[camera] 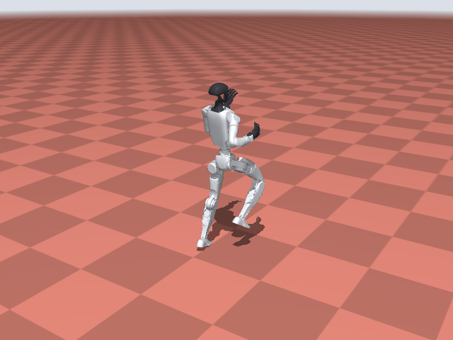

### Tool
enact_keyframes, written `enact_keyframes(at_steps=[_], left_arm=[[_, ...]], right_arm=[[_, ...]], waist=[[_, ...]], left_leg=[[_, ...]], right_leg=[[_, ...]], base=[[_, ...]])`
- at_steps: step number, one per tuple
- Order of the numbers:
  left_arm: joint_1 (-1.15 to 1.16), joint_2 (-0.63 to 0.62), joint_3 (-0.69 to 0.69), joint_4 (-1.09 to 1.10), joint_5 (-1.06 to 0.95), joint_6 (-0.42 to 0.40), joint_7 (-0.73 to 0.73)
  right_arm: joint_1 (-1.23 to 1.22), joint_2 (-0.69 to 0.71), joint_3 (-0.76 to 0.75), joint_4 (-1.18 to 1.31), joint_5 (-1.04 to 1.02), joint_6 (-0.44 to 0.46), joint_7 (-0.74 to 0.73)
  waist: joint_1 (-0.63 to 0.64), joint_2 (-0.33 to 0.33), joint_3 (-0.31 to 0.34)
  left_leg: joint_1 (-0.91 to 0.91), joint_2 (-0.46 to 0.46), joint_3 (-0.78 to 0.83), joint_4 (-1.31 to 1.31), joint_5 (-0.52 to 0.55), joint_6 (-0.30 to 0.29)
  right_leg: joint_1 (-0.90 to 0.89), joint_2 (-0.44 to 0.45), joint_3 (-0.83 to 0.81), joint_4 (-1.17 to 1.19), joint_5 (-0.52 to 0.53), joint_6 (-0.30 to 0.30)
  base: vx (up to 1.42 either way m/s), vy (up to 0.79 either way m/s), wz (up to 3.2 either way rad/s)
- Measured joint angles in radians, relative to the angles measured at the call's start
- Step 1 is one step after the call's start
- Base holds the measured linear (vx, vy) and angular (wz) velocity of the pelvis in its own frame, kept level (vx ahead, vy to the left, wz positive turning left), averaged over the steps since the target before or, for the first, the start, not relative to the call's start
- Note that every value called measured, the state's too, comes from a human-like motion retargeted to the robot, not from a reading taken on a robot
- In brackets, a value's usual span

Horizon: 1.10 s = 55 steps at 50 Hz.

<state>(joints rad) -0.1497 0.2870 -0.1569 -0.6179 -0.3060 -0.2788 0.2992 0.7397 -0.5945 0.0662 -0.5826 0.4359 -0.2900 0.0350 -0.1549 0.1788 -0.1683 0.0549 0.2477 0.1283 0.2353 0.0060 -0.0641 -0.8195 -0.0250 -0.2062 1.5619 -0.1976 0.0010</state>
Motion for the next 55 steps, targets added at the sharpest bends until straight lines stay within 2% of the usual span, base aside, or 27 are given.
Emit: enact_keyframes(at_steps=[4,5,7,8,10,13,15,18,20,21,23,25,27,28,30,32,33,35,38,41,43,45,47,48,50,53,55], left_arm=[[0.153,0.01,0.066,-0.038,-0.172,0.063,-0.127],[0.191,0.022,0.059,-0.016,-0.182,0.068,-0.135],[0.297,0.033,0.041,0.02,-0.234,0.046,-0.082],[0.335,0.043,0.02,0.045,-0.267,0.019,-0.029],[0.424,0.092,0.03,0.071,-0.316,-0.039,0.048],[0.66,0.179,0.219,0.044,-0.448,-0.058,-0.008],[0.812,0.182,0.285,0.029,-0.596,-0.022,-0.081],[0.9,0.279,0.238,-0.013,-0.583,0.004,-0.111],[0.919,0.344,0.228,-0.025,-0.485,0.031,-0.149],[0.933,0.336,0.232,-0.015,-0.438,0.043,-0.161],[0.954,0.295,0.227,0.008,-0.374,0.088,-0.168],[0.863,0.255,0.17,0.076,-0.312,0.088,-0.16],[0.711,0.204,0.101,0.135,-0.25,0.094,-0.134],[0.605,0.179,0.06,0.17,-0.202,0.087,-0.107],[0.332,0.125,-0.027,0.241,-0.096,0.045,-0.019],[0.006,0.121,-0.069,0.282,-0.007,0.001,0.05],[-0.139,0.143,-0.059,0.281,0.01,-0.011,0.054],[-0.307,0.204,-0.006,0.225,0.033,-0.026,0.061],[-0.241,0.281,0.061,0.065,0.143,-0.05,0.168],[-0.075,0.288,0.099,-0.066,0.114,-0.059,0.151],[0.063,0.24,0.115,-0.172,0.003,-0.039,0.055],[0.083,0.174,0.128,-0.157,-0.112,-0.006,-0.052],[0.18,0.131,0.124,-0.154,-0.146,0.003,-0.075],[0.246,0.117,0.139,-0.153,-0.172,0.012,-0.082],[0.378,0.131,0.183,-0.131,-0.255,0.017,-0.068],[0.625,0.191,0.242,-0.04,-0.393,-0.004,-0.04],[0.748,0.226,0.243,0.032,-0.456,0.008,-0.063]], right_arm=[[-0.139,0.06,-0.01,0.154,-0.085,0.086,-0.035],[-0.224,0.07,0.03,0.22,-0.098,0.099,-0.076],[-0.459,0.083,0.224,0.375,-0.137,0.088,-0.23],[-0.603,0.098,0.348,0.448,-0.153,0.082,-0.286],[-0.911,0.145,0.579,0.542,-0.185,0.046,-0.369],[-1.346,0.261,0.589,0.493,-0.181,0.006,-0.393],[-1.482,0.358,0.455,0.413,-0.165,0.023,-0.316],[-1.34,0.42,0.402,0.172,-0.125,0.024,-0.355],[-1.203,0.382,0.408,0.022,-0.138,0.006,-0.341],[-1.148,0.343,0.399,-0.027,-0.146,0.001,-0.282],[-1.018,0.24,0.361,-0.119,-0.149,0.007,-0.191],[-0.927,0.15,0.32,-0.137,-0.137,0.004,-0.146],[-0.811,0.11,0.34,-0.09,-0.178,-0.023,-0.164],[-0.765,0.084,0.333,-0.058,-0.196,-0.026,-0.166],[-0.7,0.043,0.297,0.029,-0.244,-0.037,-0.193],[-0.627,0.031,0.21,0.112,-0.246,-0.048,-0.212],[-0.569,0.029,0.148,0.132,-0.22,-0.05,-0.202],[-0.402,0.011,0.043,0.113,-0.151,-0.06,-0.167],[-0.13,-0.089,-0.017,0.005,-0.064,-0.075,-0.107],[0.059,-0.162,-0.046,-0.053,-0.025,-0.04,-0.033],[0.162,-0.122,-0.065,-0.079,-0.051,0.013,0.02],[0.063,-0.091,-0.043,0.0,-0.035,0.061,0.043],[-0.093,-0.049,0.023,0.069,-0.082,0.081,0.016],[-0.186,-0.028,0.054,0.104,-0.118,0.086,0.0],[-0.423,0.024,0.119,0.172,-0.159,0.097,-0.05],[-0.807,0.104,0.157,0.184,-0.108,0.063,-0.148],[-1.043,0.135,0.126,0.158,-0.056,0.053,-0.176]], waist=[[0.008,-0.169,0.135],[0.047,-0.206,0.151],[0.12,-0.23,0.242],[0.167,-0.246,0.264],[0.291,-0.271,0.318],[0.499,-0.274,0.455],[0.511,-0.292,0.454],[0.482,-0.372,0.311],[0.522,-0.412,0.241],[0.513,-0.393,0.228],[0.459,-0.299,0.23],[0.379,-0.259,0.195],[0.298,-0.173,0.22],[0.261,-0.133,0.242],[0.177,-0.088,0.294],[0.056,-0.085,0.39],[-0.003,-0.089,0.433],[-0.053,-0.072,0.431],[-0.03,-0.009,0.302],[-0.074,0.033,0.204],[-0.08,-0.016,0.188],[-0.049,-0.117,0.226],[0.017,-0.18,0.239],[0.042,-0.203,0.265],[0.091,-0.269,0.285],[0.215,-0.333,0.329],[0.293,-0.31,0.377]], left_leg=[[-0.224,-0.151,0.0,0.797,-0.272,0.182],[-0.345,-0.17,0.026,1.051,-0.341,0.224],[-0.547,-0.179,0.063,1.495,-0.439,0.235],[-0.7,-0.186,0.082,1.705,-0.475,0.248],[-1.008,-0.169,0.104,2.045,-0.565,0.212],[-1.21,0.007,0.062,2.226,-0.751,0.131],[-1.247,0.044,0.047,2.163,-0.759,0.171],[-1.151,-0.129,0.063,1.886,-0.663,0.208],[-0.957,-0.127,0.083,1.647,-0.588,0.196],[-0.82,-0.107,0.084,1.499,-0.522,0.179],[-0.514,-0.074,0.047,1.16,-0.352,0.117],[-0.347,-0.111,-0.029,0.803,-0.149,0.097],[-0.147,-0.095,-0.099,0.447,-0.045,0.023],[-0.059,-0.067,-0.097,0.307,-0.09,0.002],[0.046,-0.032,-0.079,0.14,-0.364,0.022],[0.039,-0.045,-0.158,0.152,-0.559,0.103],[-0.012,-0.062,-0.212,0.229,-0.591,0.135],[-0.129,-0.08,-0.232,0.349,-0.554,0.132],[-0.049,-0.046,-0.135,0.081,-0.27,0.058],[0.018,-0.021,-0.104,-0.081,-0.022,0.004],[0.001,-0.066,-0.057,0.094,-0.074,0.065],[-0.173,-0.147,-0.012,0.618,-0.271,0.178],[-0.416,-0.176,0.024,1.163,-0.414,0.234],[-0.516,-0.183,0.042,1.403,-0.465,0.236],[-0.795,-0.198,0.074,1.848,-0.536,0.24],[-1.181,-0.208,0.076,2.239,-0.591,0.137],[-1.267,-0.134,0.041,2.281,-0.619,0.141]], right_leg=[[0.559,-0.097,0.171,-0.686,0.284,0.204],[0.657,-0.112,0.228,-0.872,0.33,0.209],[0.912,-0.158,0.287,-1.245,0.378,0.118],[0.947,-0.188,0.299,-1.301,0.289,0.099],[0.955,-0.233,0.332,-1.321,-0.055,0.053],[0.818,-0.198,0.481,-1.05,-0.349,-0.061],[0.769,-0.182,0.472,-0.977,-0.316,-0.051],[0.938,-0.248,0.309,-1.399,-0.003,0.024],[0.96,-0.24,0.265,-1.519,0.212,0.069],[0.962,-0.213,0.232,-1.498,0.237,0.058],[0.965,-0.136,0.135,-1.338,0.177,-0.017],[0.649,-0.134,0.052,-0.696,-0.038,-0.005],[0.404,-0.082,0.035,-0.193,-0.182,-0.064],[0.274,-0.062,0.022,0.037,-0.243,-0.075],[-0.015,-0.063,0.011,0.435,-0.328,-0.039],[-0.22,-0.102,0.033,0.646,-0.364,0.055],[-0.283,-0.129,0.049,0.684,-0.377,0.091],[-0.386,-0.167,0.06,0.666,-0.374,0.07],[-0.332,-0.109,0.008,0.439,-0.285,-0.027],[-0.046,-0.039,-0.031,0.048,-0.093,0.031],[0.226,-0.033,0.025,-0.296,0.085,0.131],[0.462,-0.076,0.149,-0.618,0.226,0.209],[0.656,-0.126,0.225,-0.958,0.342,0.194],[0.782,-0.158,0.254,-1.146,0.375,0.141],[0.885,-0.229,0.288,-1.312,0.214,0.09],[0.888,-0.302,0.307,-1.346,-0.21,0.026],[0.842,-0.272,0.357,-1.251,-0.268,-0.028]], base=[[0.16,-0.06,1.12],[0.0,0.0,0.0],[-0.1,-0.06,-0.33],[-0.13,-0.08,-0.76],[-0.15,-0.09,-1.6],[-0.18,-0.11,-2.36],[0.04,-0.05,0.22],[0.32,0.09,1.66],[0.28,0.09,-0.12],[0.18,0.11,-0.69],[0.08,0.16,-0.33],[-0.01,0.19,0.36],[-0.11,0.18,0.39],[-0.2,0.19,0.4],[-0.27,0.2,0.81],[-0.3,0.14,2.0],[-0.22,0.09,1.91],[-0.04,0.06,0.5],[0.26,0.01,-1.3],[0.35,-0.07,0.17],[0.24,-0.08,1.1],[0.07,-0.05,0.63],[0.0,0.0,0.0],[0.0,0.0,0.0],[-0.07,-0.07,0.05],[-0.1,-0.05,-0.66],[-0.07,-0.02,-0.77]])
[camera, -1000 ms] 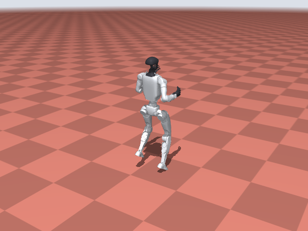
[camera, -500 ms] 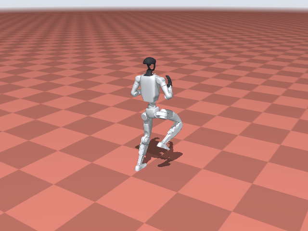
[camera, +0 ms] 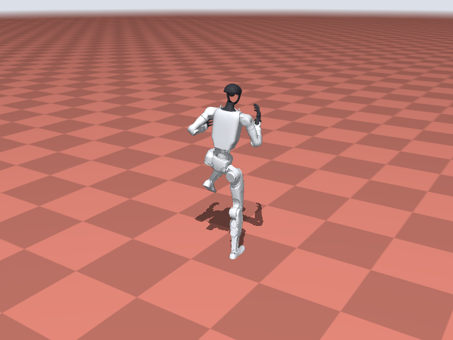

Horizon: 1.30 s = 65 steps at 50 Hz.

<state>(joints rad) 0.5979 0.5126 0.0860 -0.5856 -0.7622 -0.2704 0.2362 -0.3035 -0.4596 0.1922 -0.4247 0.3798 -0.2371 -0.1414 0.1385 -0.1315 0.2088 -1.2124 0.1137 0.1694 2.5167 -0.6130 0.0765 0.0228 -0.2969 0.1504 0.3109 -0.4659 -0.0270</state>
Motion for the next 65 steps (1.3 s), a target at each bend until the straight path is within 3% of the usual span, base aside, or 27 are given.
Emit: enact_keyframes(at_steps=[3,5,7,10,12,13,15,17,18,20,22,25,28,30,32,35,39,41,43,47,50,52,55,58,60,62,65], left_arm=[[0.095,0.111,-0.041,-0.027,0.025,0.013,-0.046],[0.167,0.198,-0.041,-0.089,0.037,0.015,-0.1],[0.255,0.189,-0.004,-0.118,0.042,0.031,-0.148],[0.275,0.08,0.0,-0.111,0.043,0.077,-0.166],[0.084,0.03,-0.083,-0.04,0.07,0.077,-0.114],[-0.034,0.008,-0.123,-0.006,0.098,0.067,-0.089],[-0.324,-0.027,-0.197,0.074,0.189,0.029,-0.031],[-0.675,-0.046,-0.237,0.16,0.289,-0.002,0.056],[-0.858,-0.053,-0.243,0.194,0.331,-0.01,0.104],[-1.133,-0.069,-0.226,0.194,0.392,-0.022,0.164],[-1.202,-0.069,-0.204,0.132,0.44,-0.038,0.185],[-1.049,-0.062,-0.175,0.042,0.4,-0.045,0.157],[-0.858,-0.089,-0.193,-0.013,0.336,-0.018,0.082],[-0.729,-0.108,-0.212,-0.082,0.332,0.01,0.024],[-0.712,-0.121,-0.209,-0.019,0.345,0.016,-0.071],[-0.608,-0.122,-0.243,0.023,0.35,-0.004,-0.058],[-0.337,-0.046,-0.09,0.053,0.222,-0.01,0.023],[-0.124,-0.001,0.053,0.03,0.095,-0.008,-0.033],[0.048,0.032,0.086,0.004,-0.002,0.004,-0.081],[0.176,0.189,-0.014,-0.044,-0.013,0.017,-0.14],[0.287,0.169,0.023,-0.047,0.061,0.071,-0.248],[0.307,0.085,0.022,-0.027,0.142,0.091,-0.253],[0.1,0.001,-0.059,0.074,0.237,0.088,-0.167],[-0.375,-0.104,-0.229,0.218,0.314,0.008,0.031],[-0.776,-0.147,-0.324,0.26,0.405,-0.037,0.172],[-1.1,-0.178,-0.322,0.238,0.463,-0.033,0.179],[-1.237,-0.202,-0.257,0.119,0.479,-0.051,0.206]], right_arm=[[-0.083,0.076,-0.041,-0.122,0.006,-0.014,-0.046],[-0.01,0.126,-0.04,-0.251,-0.015,-0.032,-0.049],[0.07,0.132,-0.012,-0.334,-0.014,-0.039,0.014],[0.237,0.08,0.044,-0.38,0.018,-0.046,0.089],[0.33,0.033,0.043,-0.326,-0.056,-0.034,0.085],[0.387,0.007,0.032,-0.29,-0.137,-0.038,0.066],[0.518,-0.048,-0.032,-0.192,-0.264,-0.055,-0.002],[0.645,-0.043,-0.115,-0.047,-0.226,-0.068,-0.065],[0.684,-0.017,-0.158,0.025,-0.176,-0.073,-0.077],[0.729,0.005,-0.222,0.098,-0.107,-0.082,-0.08],[0.762,-0.053,-0.215,0.059,-0.066,-0.095,-0.036],[0.792,-0.233,-0.143,-0.05,0.02,-0.079,0.078],[0.874,-0.295,-0.098,-0.119,0.022,-0.052,0.128],[0.942,-0.265,-0.112,-0.139,-0.064,-0.022,0.141],[0.851,-0.241,-0.129,-0.021,-0.169,-0.025,0.157],[0.713,-0.084,-0.148,0.143,-0.364,-0.004,0.034],[0.268,0.064,-0.196,0.188,-0.374,-0.015,-0.203],[0.006,0.06,-0.223,0.095,-0.305,-0.045,-0.189],[-0.123,0.04,-0.223,-0.036,-0.26,-0.051,-0.163],[0.03,0.028,-0.191,-0.305,-0.181,-0.053,-0.122],[0.217,0.055,-0.147,-0.374,-0.064,-0.065,0.002],[0.343,0.046,-0.091,-0.363,-0.018,-0.07,0.056],[0.463,0.02,-0.012,-0.259,-0.084,-0.052,0.081],[0.539,0.0,-0.009,-0.083,-0.231,-0.058,0.029],[0.596,-0.008,-0.051,0.016,-0.253,-0.059,0.016],[0.701,-0.064,-0.124,-0.002,-0.169,-0.085,0.042],[0.866,-0.251,-0.186,-0.15,-0.053,-0.124,0.09]], waist=[[0.009,0.002,-0.095],[0.018,-0.038,-0.174],[0.019,-0.033,-0.198],[-0.046,0.117,-0.094],[-0.092,0.163,-0.11],[-0.121,0.187,-0.095],[-0.189,0.202,-0.057],[-0.302,0.193,-0.009],[-0.365,0.19,0.012],[-0.418,0.215,0.017],[-0.379,0.249,-0.044],[-0.361,0.309,-0.193],[-0.378,0.341,-0.262],[-0.342,0.269,-0.229],[-0.284,0.188,-0.155],[-0.171,0.036,-0.089],[-0.004,-0.03,-0.017],[0.058,-0.021,0.052],[0.067,-0.013,0.049],[0.062,-0.063,-0.117],[0.095,-0.012,-0.143],[0.058,0.113,-0.118],[-0.039,0.195,-0.148],[-0.17,0.199,-0.097],[-0.281,0.172,-0.065],[-0.318,0.176,-0.123],[-0.231,0.239,-0.256]], left_leg=[[0.039,0.041,0.028,-0.249,0.039,0.155],[0.191,-0.044,0.062,-0.549,0.106,0.149],[0.462,-0.067,0.059,-0.93,0.212,0.067],[1.022,0.027,0.01,-1.601,0.478,-0.093],[1.165,0.062,-0.048,-1.959,0.635,-0.094],[1.236,0.08,-0.079,-2.094,0.622,-0.104],[1.32,0.089,-0.117,-2.23,0.357,-0.09],[1.247,0.054,-0.206,-2.139,0.095,-0.005],[1.14,0.02,-0.274,-1.995,0.025,0.052],[0.945,-0.004,-0.313,-1.775,0.015,0.06],[0.968,0.047,-0.222,-1.892,0.127,0.004],[1.127,0.082,-0.106,-2.247,0.45,-0.058],[1.181,0.091,-0.114,-2.323,0.626,-0.11],[1.161,0.029,-0.107,-2.094,0.544,-0.051],[1.001,-0.048,-0.101,-1.632,0.416,-0.03],[0.699,-0.158,-0.024,-0.981,0.297,-0.006],[0.225,-0.043,0.005,-0.293,0.233,-0.084],[0.116,0.002,-0.043,-0.168,0.206,-0.145],[0.065,-0.016,-0.077,-0.197,0.201,-0.097],[0.183,-0.155,-0.05,-0.593,0.299,0.032],[0.624,-0.087,-0.029,-1.108,0.415,-0.029],[0.967,-0.012,-0.078,-1.554,0.545,-0.125],[1.197,0.054,-0.127,-2.062,0.579,-0.169],[1.293,0.055,-0.113,-2.251,0.159,-0.077],[1.216,0.002,-0.211,-2.181,0.037,0.044],[1.049,-0.036,-0.257,-2.027,0.067,0.075],[1.114,0.053,-0.134,-2.216,0.296,-0.005]], right_leg=[[0.022,0.028,-0.086,-0.088,0.237,0.04],[0.1,0.019,-0.151,-0.253,0.471,0.094],[0.126,0.06,-0.121,-0.262,0.55,0.103],[0.147,0.217,-0.173,0.026,0.414,-0.01],[-0.253,0.231,-0.283,0.734,0.193,-0.013],[-0.407,0.242,-0.307,0.999,0.111,-0.046],[-0.717,0.23,-0.323,1.464,0.005,-0.026],[-0.975,0.113,-0.33,1.769,-0.037,0.032],[-1.082,0.03,-0.326,1.86,-0.052,0.041],[-1.265,-0.023,-0.314,1.921,-0.055,0.022],[-1.31,0.099,-0.319,1.833,-0.012,-0.006],[-1.153,0.201,-0.353,1.606,0.089,-0.033],[-0.81,0.255,-0.346,1.226,0.303,0.068],[-0.532,0.267,-0.244,0.909,0.48,0.17],[-0.258,0.219,-0.15,0.521,0.579,0.16],[0.058,0.073,-0.048,-0.031,0.697,0.246],[0.097,0.002,-0.037,-0.124,0.104,0.08],[0.04,0.024,0.013,-0.021,-0.022,-0.023],[0.007,0.038,-0.002,0.029,0.01,-0.047],[0.109,0.018,-0.181,-0.275,0.398,0.076],[0.127,0.097,-0.121,-0.212,0.479,0.078],[0.033,0.208,-0.195,0.185,0.306,0.003],[-0.483,0.23,-0.337,1.16,-0.005,-0.068],[-0.899,0.21,-0.335,1.762,-0.159,-0.01],[-1.056,0.051,-0.34,1.977,-0.238,-0.013],[-1.152,-0.051,-0.339,2.008,-0.265,-0.069],[-1.127,0.208,-0.341,1.798,-0.184,-0.098]], base=[[0.2,0.03,0.95],[0.35,0.13,0.71],[0.29,0.12,-0.86],[0.14,0.12,-1.12],[-0.02,0.13,-0.47],[-0.13,0.15,-0.09],[-0.2,0.2,0.6],[-0.27,0.2,2.11],[-0.27,0.17,2.29],[-0.17,0.1,0.81],[0.1,0.02,-1.74],[0.27,0.01,-1.51],[0.23,-0.05,0.44],[0.07,-0.04,0.57],[-0.06,-0.01,0.22],[-0.07,-0.04,0.15],[-0.17,-0.07,-0.72],[-0.2,-0.01,-1.04],[-0.02,0.04,0.84],[0.25,0.07,1.77],[0.21,0.09,-1.05],[0.07,0.12,-1.36],[-0.08,0.11,-0.39],[-0.23,0.16,0.93],[-0.22,0.16,2.18],[-0.05,0.09,0.95],[0.27,-0.09,-1.73]])
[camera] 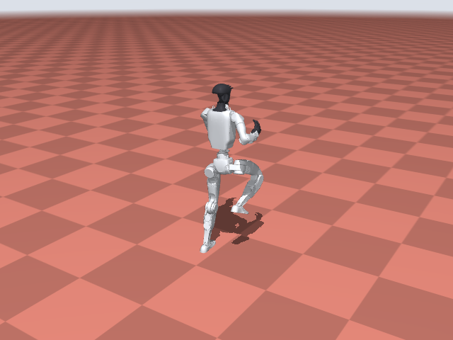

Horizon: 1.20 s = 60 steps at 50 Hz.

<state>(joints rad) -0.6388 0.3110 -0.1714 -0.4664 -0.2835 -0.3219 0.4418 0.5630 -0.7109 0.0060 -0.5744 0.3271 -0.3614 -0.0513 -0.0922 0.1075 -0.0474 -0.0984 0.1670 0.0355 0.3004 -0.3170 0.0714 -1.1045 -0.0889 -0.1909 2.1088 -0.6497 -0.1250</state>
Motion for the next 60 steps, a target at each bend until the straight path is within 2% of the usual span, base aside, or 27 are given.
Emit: enact_keyframes(at_steps=[3,5,7,10,12,15,17,19,21,23,25,27,28,30,33,35,37,40,42,45,47,50,52,53,56,58,60], left_arm=[[0.089,0.029,0.06,-0.158,0.001,-0.047,0.044],[0.232,0.035,0.09,-0.271,-0.02,-0.046,-0.015],[0.308,0.015,0.15,-0.293,-0.118,-0.022,-0.149],[0.5,-0.019,0.135,-0.275,-0.175,-0.005,-0.197],[0.616,0.011,0.092,-0.203,-0.215,-0.006,-0.13],[0.89,0.146,0.107,-0.097,-0.31,-0.007,-0.083],[1.1,0.239,0.175,-0.064,-0.371,0.002,-0.12],[1.264,0.315,0.206,-0.056,-0.438,0.032,-0.191],[1.353,0.401,0.194,-0.074,-0.476,0.063,-0.273],[1.405,0.466,0.202,-0.107,-0.458,0.084,-0.355],[1.457,0.464,0.247,-0.139,-0.416,0.105,-0.429],[1.461,0.395,0.266,-0.152,-0.37,0.145,-0.465],[1.413,0.369,0.251,-0.14,-0.35,0.144,-0.443],[1.268,0.309,0.187,-0.099,-0.321,0.156,-0.378],[0.908,0.2,0.016,-0.003,-0.186,0.072,-0.133],[0.579,0.158,-0.088,0.043,-0.072,0.009,0.058],[0.256,0.136,-0.126,0.039,-0.008,0.006,0.116],[0.001,0.065,-0.066,-0.014,0.078,-0.004,0.074],[0.032,0.039,0.005,-0.086,0.053,-0.028,0.071],[0.166,0.022,0.061,-0.168,0.013,-0.031,0.047],[0.285,0.012,0.079,-0.209,-0.015,-0.001,-0.053],[0.421,-0.008,0.088,-0.169,-0.126,0.025,-0.202],[0.549,-0.008,0.065,-0.138,-0.242,0.027,-0.21],[0.611,0.007,0.05,-0.111,-0.288,0.022,-0.201],[0.858,0.072,0.084,-0.036,-0.357,-0.006,-0.159],[1.062,0.129,0.182,-0.027,-0.433,-0.006,-0.188],[1.232,0.196,0.226,-0.048,-0.473,0.007,-0.236]], right_arm=[[0.018,-0.166,0.004,-0.056,0.044,0.035,0.095],[0.11,-0.152,0.001,-0.074,0.007,0.069,0.138],[0.036,-0.077,0.019,0.041,-0.037,0.098,0.147],[-0.13,0.093,0.124,0.215,-0.175,0.113,0.038],[-0.378,0.227,0.212,0.335,-0.262,0.135,-0.136],[-0.769,0.365,0.209,0.343,-0.256,0.116,-0.381],[-0.989,0.396,0.141,0.253,-0.187,0.086,-0.382],[-1.055,0.4,0.086,0.141,-0.154,0.084,-0.376],[-0.959,0.386,0.037,0.002,-0.146,0.085,-0.38],[-0.827,0.374,-0.002,-0.112,-0.147,0.079,-0.327],[-0.711,0.372,-0.022,-0.182,-0.15,0.073,-0.225],[-0.593,0.377,0.003,-0.198,-0.142,0.108,-0.172],[-0.554,0.379,0.012,-0.181,-0.158,0.085,-0.196],[-0.453,0.372,0.045,-0.132,-0.213,0.095,-0.214],[-0.333,0.346,0.043,-0.017,-0.353,0.118,-0.221],[-0.248,0.355,0.003,0.082,-0.382,0.107,-0.25],[-0.101,0.342,-0.057,0.128,-0.289,0.078,-0.22],[0.106,0.208,-0.088,0.086,-0.17,0.019,-0.126],[0.185,0.089,-0.094,0.021,-0.093,0.004,-0.07],[0.314,0.051,-0.119,-0.041,-0.061,0.023,-0.002],[0.341,0.121,-0.118,-0.042,-0.054,0.072,0.061],[0.099,0.185,-0.023,0.112,-0.046,0.143,0.117],[-0.119,0.229,0.078,0.237,-0.103,0.159,0.062],[-0.236,0.254,0.124,0.297,-0.108,0.154,0.011],[-0.61,0.293,0.208,0.334,-0.072,0.095,-0.143],[-0.869,0.314,0.196,0.271,-0.026,0.073,-0.159],[-0.995,0.349,0.146,0.158,0.005,0.073,-0.155]], waist=[[-0.047,0.063,-0.041],[-0.092,0.067,-0.06],[-0.112,-0.036,0.022],[-0.031,-0.153,0.139],[0.036,-0.216,0.186],[0.147,-0.26,0.221],[0.215,-0.263,0.231],[0.246,-0.266,0.177],[0.263,-0.303,0.095],[0.287,-0.339,0.056],[0.313,-0.311,0.077],[0.308,-0.187,0.135],[0.294,-0.15,0.127],[0.249,-0.041,0.138],[0.122,0.009,0.198],[-0.018,-0.027,0.269],[-0.122,-0.049,0.308],[-0.095,-0.029,0.203],[-0.127,0.016,0.132],[-0.199,0.061,0.043],[-0.189,-0.007,0.027],[-0.123,-0.165,0.063],[-0.077,-0.229,0.093],[-0.044,-0.245,0.102],[0.091,-0.228,0.184],[0.168,-0.208,0.246],[0.199,-0.239,0.231]], left_leg=[[0.103,0.046,0.063,-0.149,0.279,-0.11],[0.101,0.037,0.055,-0.082,0.304,-0.103],[-0.02,-0.054,0.083,0.353,0.136,-0.012],[-0.271,-0.102,0.151,1.121,-0.091,0.076],[-0.546,-0.116,0.172,1.598,-0.155,0.102],[-0.963,-0.115,0.145,2.093,-0.151,0.008],[-1.096,-0.071,0.116,2.174,-0.163,-0.014],[-1.125,-0.03,0.104,2.088,-0.155,0.068],[-1.062,-0.092,0.14,1.87,-0.101,0.144],[-0.886,-0.173,0.161,1.552,-0.011,0.134],[-0.593,-0.186,0.137,1.156,0.103,0.061],[-0.23,-0.129,0.06,0.682,0.237,-0.04],[-0.125,-0.107,0.016,0.458,0.306,-0.052],[0.085,-0.018,-0.039,0.075,0.401,-0.102],[0.202,0.034,-0.01,-0.077,0.089,-0.109],[0.155,0.004,-0.069,0.003,-0.148,-0.046],[0.014,-0.036,-0.159,0.236,-0.254,0.035],[-0.055,-0.035,-0.082,0.268,-0.181,0.041],[0.062,-0.007,-0.046,0.043,0.028,-0.023],[0.126,-0.002,-0.085,-0.105,0.294,-0.102],[0.073,-0.081,-0.051,0.095,0.244,-0.054],[-0.215,-0.204,0.091,0.828,0.012,0.067],[-0.467,-0.224,0.159,1.32,-0.098,0.125],[-0.614,-0.211,0.177,1.542,-0.133,0.135],[-0.952,-0.107,0.159,1.996,-0.172,0.071],[-1.034,0.033,0.112,2.094,-0.193,0.056],[-1.03,0.078,0.127,2.024,-0.183,0.117]], right_leg=[[0.26,0.125,0.014,-0.382,0.146,0.011],[0.501,0.112,0.021,-0.736,0.332,0.073],[0.757,0.029,0.123,-1.104,0.545,0.181],[1.131,-0.047,0.308,-1.743,0.838,0.237],[1.198,-0.124,0.347,-1.865,0.66,0.213],[1.185,-0.175,0.34,-1.869,0.21,0.141],[1.131,-0.154,0.379,-1.832,0.158,0.083],[1.109,-0.126,0.374,-1.857,0.277,0.094],[1.144,-0.145,0.306,-1.975,0.506,0.176],[1.186,-0.161,0.247,-2.052,0.687,0.239],[1.224,-0.121,0.219,-2.001,0.688,0.203],[1.183,-0.011,0.167,-1.651,0.521,0.114],[1.016,0.017,0.12,-1.289,0.406,0.123],[0.765,0.079,0.03,-0.717,0.226,0.045],[0.363,0.072,-0.031,-0.048,0.081,0.078],[0.13,0.046,-0.023,0.225,0.037,0.193],[0.009,0.025,-0.002,0.285,-0.029,0.226],[-0.151,0.054,0.053,0.141,0.067,0.124],[-0.013,0.131,0.05,-0.131,0.16,0.116],[0.356,0.084,-0.01,-0.664,0.402,0.158],[0.64,0.043,0.051,-1.088,0.608,0.241],[1.019,-0.014,0.36,-1.747,0.872,0.362],[1.171,-0.101,0.441,-1.988,0.803,0.304],[1.189,-0.126,0.416,-2.014,0.67,0.282],[1.197,-0.117,0.422,-2.053,0.375,0.132],[1.134,-0.052,0.518,-1.989,0.339,0.021],[1.069,-0.046,0.528,-1.954,0.41,0.031]], base=[[0.34,-0.1,-0.77],[0.24,-0.06,1.02],[0.06,-0.03,1.23],[-0.04,-0.06,0.17],[-0.11,-0.08,-0.01],[-0.11,-0.07,-0.41],[-0.02,-0.05,-0.74],[0.18,-0.03,0.42],[0.34,0.07,1.3],[0.35,0.1,0.39],[0.29,0.09,-1.1],[0.21,0.11,-1.41],[0.13,0.11,-0.95],[0.03,0.12,-0.5],[-0.15,0.13,0.54],[-0.23,0.07,2.21],[-0.1,0.02,1.83],[0.2,0.05,-1.27],[0.38,0.02,-1.05],[0.36,0.0,0.69],[0.21,-0.02,0.97],[0.08,-0.02,0.3],[0.0,0.0,0.0],[0.0,0.0,0.0],[-0.14,-0.01,-1.18],[-0.21,-0.1,-1.84],[-0.03,-0.05,-0.26]])
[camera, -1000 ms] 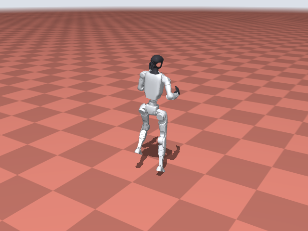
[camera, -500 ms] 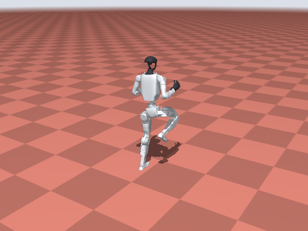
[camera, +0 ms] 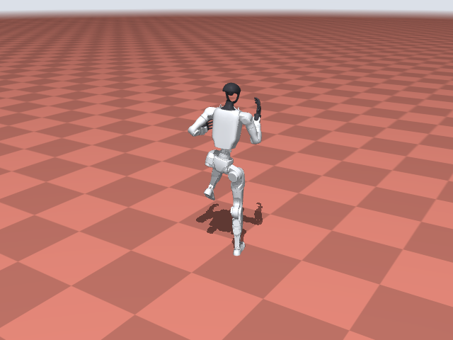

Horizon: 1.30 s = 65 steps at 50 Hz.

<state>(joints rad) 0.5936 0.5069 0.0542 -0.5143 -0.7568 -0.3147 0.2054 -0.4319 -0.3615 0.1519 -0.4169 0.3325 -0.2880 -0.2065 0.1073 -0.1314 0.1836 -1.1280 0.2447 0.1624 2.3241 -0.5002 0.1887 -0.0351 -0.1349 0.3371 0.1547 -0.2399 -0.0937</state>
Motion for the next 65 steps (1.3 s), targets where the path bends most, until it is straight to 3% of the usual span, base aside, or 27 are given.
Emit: enact_keyframes(at_steps=[2,5,8,10,12,13,15,17,20,22,25,27,31,33,36,38,39,40,43,45,48,50,52,54,57,60,65], left_arm=[[0.099,0.122,-0.013,-0.036,0.021,0.014,-0.031],[0.196,0.205,0.007,-0.057,0.053,0.05,-0.117],[0.228,0.121,0.014,-0.051,0.105,0.084,-0.139],[0.15,0.064,-0.038,-0.007,0.198,0.087,-0.131],[-0.033,0.001,-0.108,0.067,0.303,0.055,-0.041],[-0.156,-0.036,-0.146,0.105,0.361,0.026,0.041],[-0.453,-0.103,-0.201,0.157,0.471,-0.024,0.239],[-0.772,-0.127,-0.18,0.151,0.55,-0.033,0.354],[-1.001,-0.142,-0.079,0.034,0.626,-0.029,0.374],[-0.955,-0.16,-0.04,-0.078,0.617,-0.048,0.37],[-0.78,-0.173,-0.062,-0.204,0.548,-0.064,0.297],[-0.664,-0.173,-0.073,-0.265,0.448,-0.037,0.158],[-0.543,-0.157,-0.079,-0.199,0.271,0.039,-0.017],[-0.438,-0.125,-0.083,-0.141,0.267,0.043,0.015],[-0.198,-0.019,-0.054,-0.033,0.258,0.018,0.155],[-0.029,0.051,-0.013,0.01,0.211,0.002,0.203],[0.039,0.079,-0.005,0.013,0.196,0.0,0.201],[0.099,0.104,-0.003,0.009,0.188,-0.001,0.192],[0.143,0.218,-0.054,-0.044,0.265,0.006,0.119],[0.158,0.237,-0.063,-0.076,0.305,0.009,0.058],[0.214,0.091,-0.05,-0.11,0.272,0.036,0.012],[0.18,-0.012,-0.043,-0.103,0.281,0.07,-0.008],[0.025,-0.078,-0.027,-0.058,0.297,0.101,-0.016],[-0.161,-0.123,-0.009,-0.036,0.326,0.1,0.001],[-0.561,-0.11,0.033,-0.036,0.323,0.04,0.12],[-0.866,-0.05,0.104,-0.082,0.33,0.008,0.152],[-0.703,-0.098,0.106,-0.243,0.242,-0.041,0.149]], right_arm=[[0.065,0.044,-0.038,-0.162,0.012,0.003,-0.017],[0.203,0.049,-0.029,-0.334,0.058,-0.006,0.06],[0.368,-0.013,0.042,-0.39,0.08,-0.026,0.15],[0.479,-0.063,0.077,-0.365,0.056,-0.039,0.151],[0.532,-0.109,0.104,-0.279,-0.005,-0.033,0.131],[0.551,-0.13,0.107,-0.227,-0.04,-0.033,0.111],[0.611,-0.164,0.086,-0.118,-0.092,-0.034,0.059],[0.717,-0.201,0.027,-0.062,-0.065,-0.035,0.044],[0.944,-0.333,-0.081,-0.147,0.026,-0.073,0.096],[1.061,-0.437,-0.134,-0.225,0.073,-0.085,0.131],[1.234,-0.479,-0.186,-0.265,0.1,-0.063,0.175],[1.309,-0.423,-0.222,-0.257,0.08,-0.018,0.221],[1.081,-0.317,-0.11,-0.07,0.016,0.08,0.291],[0.886,-0.265,-0.022,0.069,-0.005,0.123,0.318],[0.589,-0.195,0.058,0.198,0.019,0.102,0.215],[0.426,-0.149,0.044,0.126,0.083,0.07,0.148],[0.376,-0.121,0.021,0.059,0.117,0.062,0.143],[0.339,-0.093,-0.004,-0.014,0.149,0.057,0.146],[0.381,-0.053,-0.086,-0.205,0.158,0.047,0.129],[0.434,-0.03,-0.097,-0.28,0.137,0.014,0.117],[0.556,-0.018,-0.067,-0.306,0.113,-0.01,0.162],[0.655,-0.026,-0.073,-0.249,0.088,0.009,0.207],[0.707,-0.045,-0.065,-0.115,0.014,0.033,0.22],[0.788,-0.081,-0.069,0.004,-0.052,0.023,0.186],[0.931,-0.131,-0.155,0.099,-0.03,0.011,0.132],[1.147,-0.169,-0.321,0.055,0.043,0.036,0.253],[1.306,-0.396,-0.278,-0.078,0.083,0.023,0.303]], waist=[[-0.004,-0.074,-0.077],[-0.011,-0.103,-0.137],[-0.02,0.052,-0.04],[-0.034,0.163,-0.032],[-0.067,0.19,-0.086],[-0.098,0.198,-0.089],[-0.189,0.196,-0.031],[-0.228,0.166,0.014],[-0.171,0.178,-0.09],[-0.184,0.24,-0.176],[-0.233,0.327,-0.283],[-0.256,0.286,-0.254],[-0.245,0.086,-0.109],[-0.22,0.024,-0.079],[-0.136,-0.01,-0.012],[-0.058,-0.026,0.061],[-0.039,-0.033,0.066],[-0.031,-0.04,0.056],[-0.085,-0.052,-0.101],[-0.083,-0.062,-0.157],[-0.017,0.054,-0.07],[-0.012,0.172,-0.019],[-0.053,0.175,-0.073],[-0.129,0.207,-0.066],[-0.288,0.208,0.001],[-0.385,0.214,0.0],[-0.245,0.315,-0.179]], left_leg=[[0.067,-0.139,0.043,-0.216,0.095,0.044],[0.345,-0.246,0.03,-0.659,0.244,-0.006],[0.877,-0.128,0.003,-1.278,0.4,-0.158],[1.119,-0.044,-0.009,-1.705,0.536,-0.276],[1.153,-0.033,0.009,-1.905,0.363,-0.28],[1.159,-0.033,0.015,-1.953,0.19,-0.266],[1.15,-0.05,-0.022,-1.964,-0.057,-0.204],[1.026,-0.079,-0.061,-1.797,-0.112,-0.129],[0.916,-0.065,0.03,-1.775,0.023,-0.142],[1.002,-0.043,0.062,-1.996,0.231,-0.187],[1.086,0.008,0.012,-2.172,0.503,-0.278],[1.085,-0.044,-0.011,-1.992,0.457,-0.229],[0.761,-0.174,0.028,-0.959,0.17,-0.043],[0.486,-0.175,0.051,-0.467,0.134,-0.012],[0.095,-0.192,0.027,0.009,0.234,-0.148],[-0.034,-0.195,0.026,0.111,0.28,-0.251],[-0.064,-0.182,0.021,0.096,0.279,-0.246],[-0.087,-0.165,0.013,0.062,0.271,-0.218],[-0.082,-0.241,0.02,-0.228,0.245,-0.03],[0.088,-0.265,0.031,-0.524,0.251,0.011],[0.642,-0.125,0.026,-1.135,0.352,-0.117],[0.991,-0.007,0.013,-1.614,0.493,-0.24],[1.077,-0.002,0.003,-1.917,0.548,-0.236],[1.159,0.014,-0.007,-2.068,0.364,-0.233],[1.15,-0.039,-0.084,-2.094,0.053,-0.155],[0.964,-0.115,-0.199,-1.884,0.048,-0.124],[1.162,-0.051,-0.018,-2.179,0.433,-0.21]], right_leg=[[0.005,-0.069,-0.072,-0.101,0.184,0.082],[0.034,-0.084,-0.205,-0.16,0.36,0.165],[0.085,0.051,-0.374,0.116,0.161,0.044],[-0.184,0.146,-0.441,0.75,-0.108,-0.033],[-0.612,0.149,-0.463,1.374,-0.273,-0.017],[-0.794,0.133,-0.473,1.616,-0.315,0.022],[-1.048,0.085,-0.461,1.959,-0.37,0.115],[-1.214,0.087,-0.409,2.091,-0.383,0.164],[-1.351,0.124,-0.398,2.034,-0.31,0.074],[-1.227,0.135,-0.451,1.846,-0.236,0.025],[-0.886,0.189,-0.506,1.404,-0.033,0.086],[-0.579,0.161,-0.438,1.025,0.148,0.179],[-0.029,-0.019,-0.205,0.242,0.412,0.273],[0.085,-0.098,-0.141,0.039,0.287,0.235],[0.102,-0.142,-0.176,0.004,-0.095,0.122],[0.043,-0.138,-0.122,0.098,-0.205,0.034],[0.012,-0.128,-0.105,0.133,-0.198,0.019],[-0.015,-0.116,-0.1,0.154,-0.169,0.017],[0.054,-0.129,-0.281,-0.134,0.183,0.126],[0.072,-0.119,-0.366,-0.192,0.343,0.198],[0.134,0.009,-0.455,0.054,0.24,0.099],[0.001,0.107,-0.541,0.601,0.017,0.01],[-0.394,0.06,-0.579,1.297,-0.16,0.015],[-0.661,0.044,-0.584,1.763,-0.248,0.041],[-0.948,-0.078,-0.535,2.211,-0.283,0.182],[-0.999,-0.182,-0.491,2.248,-0.236,0.252],[-0.614,0.028,-0.509,1.582,0.01,0.155]], base=[[0.16,0.11,1.22],[0.13,0.12,0.11],[-0.04,0.11,-1.44],[-0.21,0.14,-1.26],[-0.31,0.16,-0.75],[-0.36,0.17,0.08],[-0.37,0.13,0.96],[-0.27,0.01,0.5],[0.03,-0.01,-1.35],[0.27,-0.03,-0.98],[0.33,-0.12,0.55],[0.2,-0.12,1.73],[0.03,-0.12,1.24],[-0.11,-0.15,0.69],[-0.18,-0.1,-0.29],[-0.2,-0.03,-1.2],[-0.11,-0.1,-0.47],[0.04,-0.12,0.93],[0.19,-0.06,2.23],[0.18,0.02,0.71],[0.1,0.03,-1.89],[0.05,0.03,-1.8],[-0.04,0.06,-0.75],[-0.18,0.15,0.26],[-0.26,0.12,1.87],[-0.06,-0.03,1.68],[0.33,-0.16,-1.15]])
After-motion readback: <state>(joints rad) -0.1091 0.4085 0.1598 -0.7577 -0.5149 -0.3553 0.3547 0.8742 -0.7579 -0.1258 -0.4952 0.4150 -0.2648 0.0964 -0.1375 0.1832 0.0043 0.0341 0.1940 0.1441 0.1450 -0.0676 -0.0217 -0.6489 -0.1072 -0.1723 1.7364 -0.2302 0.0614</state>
